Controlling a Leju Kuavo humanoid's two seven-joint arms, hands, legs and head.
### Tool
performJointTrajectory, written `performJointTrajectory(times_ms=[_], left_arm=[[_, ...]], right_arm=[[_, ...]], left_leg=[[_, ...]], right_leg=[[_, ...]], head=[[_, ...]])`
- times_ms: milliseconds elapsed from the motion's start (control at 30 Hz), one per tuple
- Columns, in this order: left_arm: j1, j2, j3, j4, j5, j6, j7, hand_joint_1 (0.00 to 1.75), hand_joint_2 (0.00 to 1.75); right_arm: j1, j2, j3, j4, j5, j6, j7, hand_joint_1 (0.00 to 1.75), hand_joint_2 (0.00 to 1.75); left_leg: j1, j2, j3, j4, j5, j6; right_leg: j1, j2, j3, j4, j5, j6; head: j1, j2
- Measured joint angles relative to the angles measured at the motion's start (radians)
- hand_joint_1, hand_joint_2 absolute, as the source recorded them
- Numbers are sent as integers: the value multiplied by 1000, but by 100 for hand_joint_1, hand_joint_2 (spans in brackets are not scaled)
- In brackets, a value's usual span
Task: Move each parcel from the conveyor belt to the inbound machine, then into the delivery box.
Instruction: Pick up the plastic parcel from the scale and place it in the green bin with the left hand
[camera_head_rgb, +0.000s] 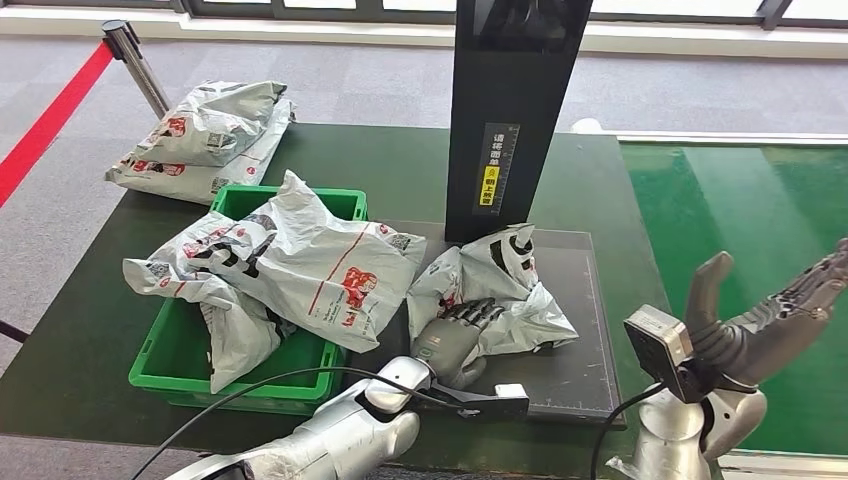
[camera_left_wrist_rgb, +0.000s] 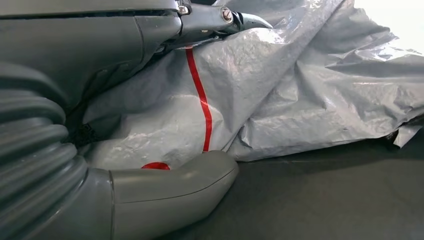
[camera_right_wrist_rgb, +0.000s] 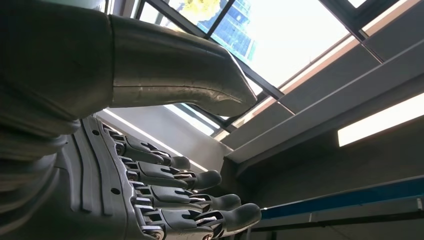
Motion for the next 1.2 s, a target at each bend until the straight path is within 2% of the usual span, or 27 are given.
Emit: performJointTrajectory(times_ms=[233,467,533,700,767,867,933,1033,1200], left_arm=[[-27,-3,-35,32,29,-28,0,175,175],[-39,-5,-65,53,7,58,43,175,175],[-41,-5,-72,56,-15,108,63,175,175],[-39,-2,-81,55,-194,457,182,175,175],[-40,4,-77,32,-271,501,204,175,175],[-4,20,-20,-61,-482,507,205,175,175],[46,40,53,-190,-609,508,211,175,175],[86,89,115,-395,-639,509,268,175,175],[104,163,127,-621,-640,509,325,175,175]], right_arm=[[-12,2,-11,14,5,0,0,0,175],[-16,2,-25,30,8,0,0,0,175],[-16,3,-28,32,8,0,0,0,175],[-13,3,-33,33,1,0,0,0,175],[-12,3,-34,33,-1,0,0,0,175],[-11,3,-38,33,-4,0,0,0,175],[-10,3,-40,34,-9,0,0,0,175],[-10,3,-41,39,-18,0,0,0,175],[-10,3,-41,44,-23,0,-1,0,175]], left_leg=[[0,0,3,0,0,0],[0,0,4,0,0,0],[0,0,4,0,0,0],[0,0,2,0,0,0],[0,0,2,0,0,0],[0,0,1,0,0,0],[0,1,0,0,0,0],[0,2,-1,0,0,0],[1,0,-1,0,0,-1]], right_leg=[[0,0,4,0,0,0],[0,0,4,0,0,0],[1,0,3,0,0,0],[0,0,1,0,0,0],[0,0,1,0,0,0],[0,0,1,0,0,0],[0,1,-1,0,0,0],[0,2,-3,0,0,0],[1,1,-3,1,0,-1]], head=[[0,0],[0,0],[0,0],[0,0],[0,0],[0,0],[0,0],[0,0],[0,0]])
